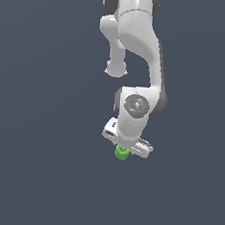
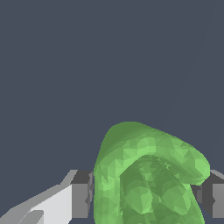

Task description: Pick up the object and move it to a goal position.

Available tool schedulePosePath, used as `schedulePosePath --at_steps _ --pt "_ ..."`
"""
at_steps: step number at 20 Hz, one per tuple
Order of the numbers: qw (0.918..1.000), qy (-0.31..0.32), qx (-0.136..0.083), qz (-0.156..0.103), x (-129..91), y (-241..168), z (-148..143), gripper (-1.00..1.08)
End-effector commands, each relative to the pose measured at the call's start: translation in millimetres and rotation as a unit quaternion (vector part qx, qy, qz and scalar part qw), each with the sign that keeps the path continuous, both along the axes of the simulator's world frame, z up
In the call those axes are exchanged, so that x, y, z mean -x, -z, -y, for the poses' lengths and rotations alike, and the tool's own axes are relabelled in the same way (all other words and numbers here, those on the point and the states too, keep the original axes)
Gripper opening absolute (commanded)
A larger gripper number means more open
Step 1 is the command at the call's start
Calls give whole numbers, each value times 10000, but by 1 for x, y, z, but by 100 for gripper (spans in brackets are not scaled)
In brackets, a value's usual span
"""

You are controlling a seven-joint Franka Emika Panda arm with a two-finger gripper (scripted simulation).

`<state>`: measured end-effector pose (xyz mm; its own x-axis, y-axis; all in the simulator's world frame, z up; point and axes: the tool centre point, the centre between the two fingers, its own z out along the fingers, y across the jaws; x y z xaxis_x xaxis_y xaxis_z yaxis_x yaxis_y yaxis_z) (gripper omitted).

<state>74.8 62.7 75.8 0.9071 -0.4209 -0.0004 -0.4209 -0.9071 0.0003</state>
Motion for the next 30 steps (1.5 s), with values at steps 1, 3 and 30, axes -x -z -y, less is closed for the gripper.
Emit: schedulePosePath --at_steps 1,3,30 --pt "10000 0 0 2 0 -1 0 -100" --pt "10000 0 0 2 1 -2 2 -100" --pt "10000 3 -8 2 55 -148 197 -100"
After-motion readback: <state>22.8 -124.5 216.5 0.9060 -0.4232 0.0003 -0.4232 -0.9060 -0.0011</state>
